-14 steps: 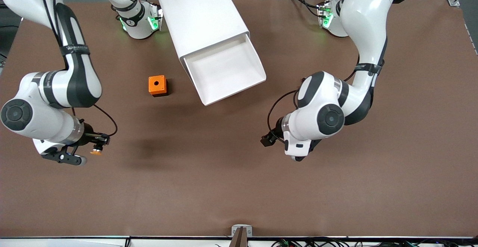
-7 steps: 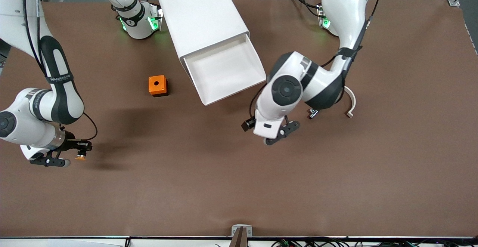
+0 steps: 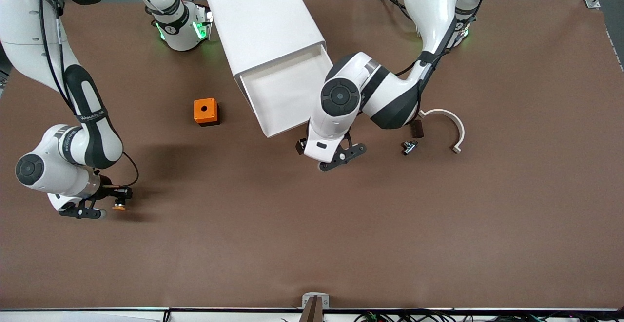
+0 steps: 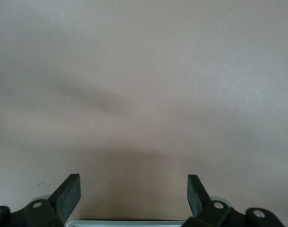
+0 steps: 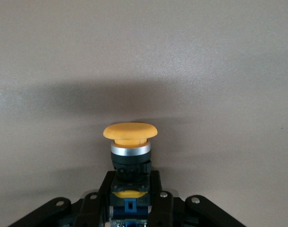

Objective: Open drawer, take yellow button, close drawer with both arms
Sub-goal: 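Set the button on the table while the left gripper pushes the drawer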

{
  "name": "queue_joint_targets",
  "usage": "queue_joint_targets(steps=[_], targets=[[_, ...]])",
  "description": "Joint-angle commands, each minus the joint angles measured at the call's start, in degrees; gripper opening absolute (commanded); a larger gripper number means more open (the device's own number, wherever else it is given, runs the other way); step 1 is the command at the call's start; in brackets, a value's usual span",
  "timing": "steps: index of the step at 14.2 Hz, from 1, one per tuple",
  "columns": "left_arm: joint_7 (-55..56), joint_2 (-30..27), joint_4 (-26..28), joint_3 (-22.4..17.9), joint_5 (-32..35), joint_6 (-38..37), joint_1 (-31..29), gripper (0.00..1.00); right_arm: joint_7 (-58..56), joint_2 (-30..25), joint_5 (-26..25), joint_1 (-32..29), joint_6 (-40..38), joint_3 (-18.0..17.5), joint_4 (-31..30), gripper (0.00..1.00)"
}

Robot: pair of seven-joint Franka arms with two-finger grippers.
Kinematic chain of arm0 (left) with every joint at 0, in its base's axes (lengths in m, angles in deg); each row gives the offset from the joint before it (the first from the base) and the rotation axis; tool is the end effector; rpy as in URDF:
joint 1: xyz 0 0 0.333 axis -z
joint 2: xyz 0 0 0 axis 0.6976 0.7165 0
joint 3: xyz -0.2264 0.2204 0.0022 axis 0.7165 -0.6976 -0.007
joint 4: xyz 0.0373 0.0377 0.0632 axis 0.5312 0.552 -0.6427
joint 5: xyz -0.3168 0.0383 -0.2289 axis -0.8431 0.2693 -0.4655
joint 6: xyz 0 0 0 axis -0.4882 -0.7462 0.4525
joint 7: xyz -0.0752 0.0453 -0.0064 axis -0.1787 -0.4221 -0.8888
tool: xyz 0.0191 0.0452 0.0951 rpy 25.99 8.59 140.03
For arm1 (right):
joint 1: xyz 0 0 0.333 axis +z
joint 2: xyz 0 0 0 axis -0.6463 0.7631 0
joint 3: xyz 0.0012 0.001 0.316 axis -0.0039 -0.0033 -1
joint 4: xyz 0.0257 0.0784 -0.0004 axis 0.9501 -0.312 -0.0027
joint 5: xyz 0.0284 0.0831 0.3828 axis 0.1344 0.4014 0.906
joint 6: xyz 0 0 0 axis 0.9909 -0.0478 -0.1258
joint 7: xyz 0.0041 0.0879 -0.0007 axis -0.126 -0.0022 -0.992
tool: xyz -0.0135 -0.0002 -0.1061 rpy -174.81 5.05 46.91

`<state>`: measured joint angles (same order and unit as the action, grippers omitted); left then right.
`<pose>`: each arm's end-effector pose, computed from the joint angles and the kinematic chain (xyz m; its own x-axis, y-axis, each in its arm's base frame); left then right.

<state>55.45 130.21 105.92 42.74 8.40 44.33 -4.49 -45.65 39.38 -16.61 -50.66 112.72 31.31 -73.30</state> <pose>0.5492 -0.5031 0.3677 0.8919 0.4273 -0.1481 0.4377 -0.8980 0.0446 0.6591 -0.1181 0.1855 0.9953 -0.0935 -0.0251 -0.0937 -0.9956 -0.0086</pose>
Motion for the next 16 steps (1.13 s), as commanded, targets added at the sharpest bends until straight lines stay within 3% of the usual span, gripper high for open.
queue_joint_targets(steps=[1, 6, 16], targets=[[2.68, -1.76, 1.54, -0.37, 0.92, 0.13, 1.99, 0.99, -0.83, 0.50, 0.21, -0.42, -0.15, -0.54, 1.06, 1.00], [4.79, -2.55, 2.16, 1.73, 0.57, -1.89, 3.93, 0.99, -0.83, -0.90, 0.21, 0.28, -2.59, -0.71, 1.50, 1.00], [14.02, -2.03, 2.60, 8.77, -2.14, -6.55, 4.11, 0.99, 4.43, -21.72, 0.30, 5.82, -32.55, -0.80, 3.00, 1.00]])
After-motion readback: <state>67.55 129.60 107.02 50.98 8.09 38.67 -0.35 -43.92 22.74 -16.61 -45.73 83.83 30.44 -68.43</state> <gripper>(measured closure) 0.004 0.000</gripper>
